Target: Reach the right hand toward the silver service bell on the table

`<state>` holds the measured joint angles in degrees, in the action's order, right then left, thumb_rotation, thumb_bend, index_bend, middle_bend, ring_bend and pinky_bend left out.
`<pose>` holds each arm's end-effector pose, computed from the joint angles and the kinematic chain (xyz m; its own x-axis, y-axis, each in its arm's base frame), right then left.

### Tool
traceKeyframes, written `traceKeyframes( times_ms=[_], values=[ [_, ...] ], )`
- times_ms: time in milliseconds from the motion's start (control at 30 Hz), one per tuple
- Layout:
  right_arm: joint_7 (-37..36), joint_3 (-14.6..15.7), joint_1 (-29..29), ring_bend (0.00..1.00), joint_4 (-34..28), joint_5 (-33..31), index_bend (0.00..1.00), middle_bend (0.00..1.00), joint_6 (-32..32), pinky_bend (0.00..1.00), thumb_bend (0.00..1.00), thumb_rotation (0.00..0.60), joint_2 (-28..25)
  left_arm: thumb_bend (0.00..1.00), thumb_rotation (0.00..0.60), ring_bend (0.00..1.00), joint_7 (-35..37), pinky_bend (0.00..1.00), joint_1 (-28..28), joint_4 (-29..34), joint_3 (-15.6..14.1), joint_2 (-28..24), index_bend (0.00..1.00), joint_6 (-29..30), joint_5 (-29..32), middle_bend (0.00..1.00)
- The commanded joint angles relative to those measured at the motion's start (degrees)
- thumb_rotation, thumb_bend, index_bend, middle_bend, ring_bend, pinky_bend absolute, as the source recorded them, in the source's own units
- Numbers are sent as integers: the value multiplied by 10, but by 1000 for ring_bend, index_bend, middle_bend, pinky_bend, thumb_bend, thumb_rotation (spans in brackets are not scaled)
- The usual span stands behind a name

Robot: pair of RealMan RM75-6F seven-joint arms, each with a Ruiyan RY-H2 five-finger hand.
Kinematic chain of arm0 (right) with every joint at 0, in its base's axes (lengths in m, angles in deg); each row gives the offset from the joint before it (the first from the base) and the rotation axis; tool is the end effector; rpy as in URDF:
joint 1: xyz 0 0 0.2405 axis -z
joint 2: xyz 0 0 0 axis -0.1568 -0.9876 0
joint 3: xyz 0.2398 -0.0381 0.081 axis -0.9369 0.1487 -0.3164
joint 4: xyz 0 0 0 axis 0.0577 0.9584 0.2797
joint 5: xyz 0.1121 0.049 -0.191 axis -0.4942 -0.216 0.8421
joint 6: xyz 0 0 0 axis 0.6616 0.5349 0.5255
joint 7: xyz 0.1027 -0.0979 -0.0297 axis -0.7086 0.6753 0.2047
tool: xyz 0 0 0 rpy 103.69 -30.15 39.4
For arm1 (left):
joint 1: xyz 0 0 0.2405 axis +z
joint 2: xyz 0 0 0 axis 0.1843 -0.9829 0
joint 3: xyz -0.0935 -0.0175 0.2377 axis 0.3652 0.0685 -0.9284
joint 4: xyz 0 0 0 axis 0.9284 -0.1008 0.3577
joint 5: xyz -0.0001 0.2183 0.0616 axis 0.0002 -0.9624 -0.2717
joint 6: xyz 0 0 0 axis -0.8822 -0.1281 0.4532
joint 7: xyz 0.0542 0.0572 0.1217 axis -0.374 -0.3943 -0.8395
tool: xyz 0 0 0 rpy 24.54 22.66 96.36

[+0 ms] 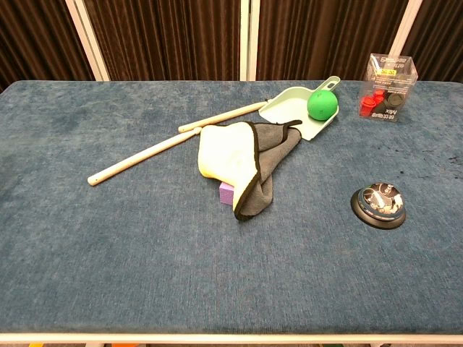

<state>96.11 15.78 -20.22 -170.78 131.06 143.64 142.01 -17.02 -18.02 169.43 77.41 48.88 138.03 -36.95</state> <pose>-0.3028 -0.2091 0.0854 0.4635 -0.1435 0.8744 -0.8851 -0.1230 0.4489 -0.3016 0.1975 0.1103 0.4111 -0.0225 0.9113 0.9090 -0.0657 -0.4117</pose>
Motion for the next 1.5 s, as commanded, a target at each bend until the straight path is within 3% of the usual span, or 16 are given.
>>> traceKeyframes(
  times_ms=[33, 333, 367, 433, 467, 500, 533, 567, 633, 733, 800, 900, 1233, 1500],
  values=[
    [0, 0, -1, 0, 1, 0, 0, 0, -1, 0, 327, 600, 0, 156, 600, 166, 3, 319, 2, -1, 1, 1, 289, 2, 2, 230],
    [0, -3, 0, 0, -5, 3, 0, 0, 5, 0, 344, 600, -3, 156, 600, 166, 2, 319, -1, -1, 1, 0, 289, 0, 0, 230],
    [-1, -3, -1, 0, -5, 3, 0, 0, 4, 0, 408, 600, -4, 156, 600, 166, 3, 320, -1, 0, 1, 0, 289, 0, 1, 230],
    [-1, -3, -1, 0, -5, 3, 0, 0, 4, 0, 647, 600, -3, 156, 600, 166, 3, 319, 0, 1, 0, -1, 290, 0, 1, 230],
    [0, -1, -1, 0, -5, 4, 0, 0, 2, 0, 845, 600, -3, 156, 600, 166, 4, 320, 1, 1, -1, -1, 290, 1, 1, 230],
    [1, 0, -1, 0, -5, 6, 0, 7, 2, 0, 950, 600, -3, 156, 600, 166, 5, 320, 2, -1, -1, 0, 289, 2, 1, 230],
    [3, 0, -1, 3, -2, 8, 0, 22, 4, 14, 994, 600, -3, 156, 600, 166, 7, 320, 3, -3, -2, 1, 289, 2, 0, 230],
    [4, -2, -1, 27, 3, 12, 0, 50, 11, 51, 1000, 600, 0, 156, 600, 166, 9, 320, 3, -7, -3, 3, 289, 1, 1, 230],
    [-1, -6, 1, 232, 18, 25, 0, 249, 31, 271, 1000, 600, 11, 156, 600, 166, 13, 320, 2, -14, -3, 7, 289, -2, 4, 230],
    [-12, -1, -2, 698, 30, 40, 0, 753, 31, 607, 1000, 600, 17, 156, 600, 166, 14, 320, 0, -19, -3, 10, 289, -6, 5, 230],
    [-9, 5, -3, 813, 39, 51, 0, 872, 31, 670, 1000, 600, 22, 156, 600, 166, 14, 320, 0, -22, -4, 12, 289, -6, 4, 230],
    [-8, 14, -5, 855, 43, 55, 0, 898, 20, 689, 1000, 600, 28, 156, 600, 166, 17, 320, 1, -24, -5, 12, 290, -6, 5, 230],
    [41, 38, -19, 855, 33, 58, 0, 907, -33, 689, 1000, 600, 49, 156, 600, 165, 19, 320, 3, -24, -5, 9, 289, -4, 5, 230],
    [91, 39, -36, 855, 29, 38, 0, 907, -81, 689, 1000, 600, 76, 156, 600, 166, 27, 320, 6, -30, -4, 7, 289, -3, 10, 230]
  ],
)
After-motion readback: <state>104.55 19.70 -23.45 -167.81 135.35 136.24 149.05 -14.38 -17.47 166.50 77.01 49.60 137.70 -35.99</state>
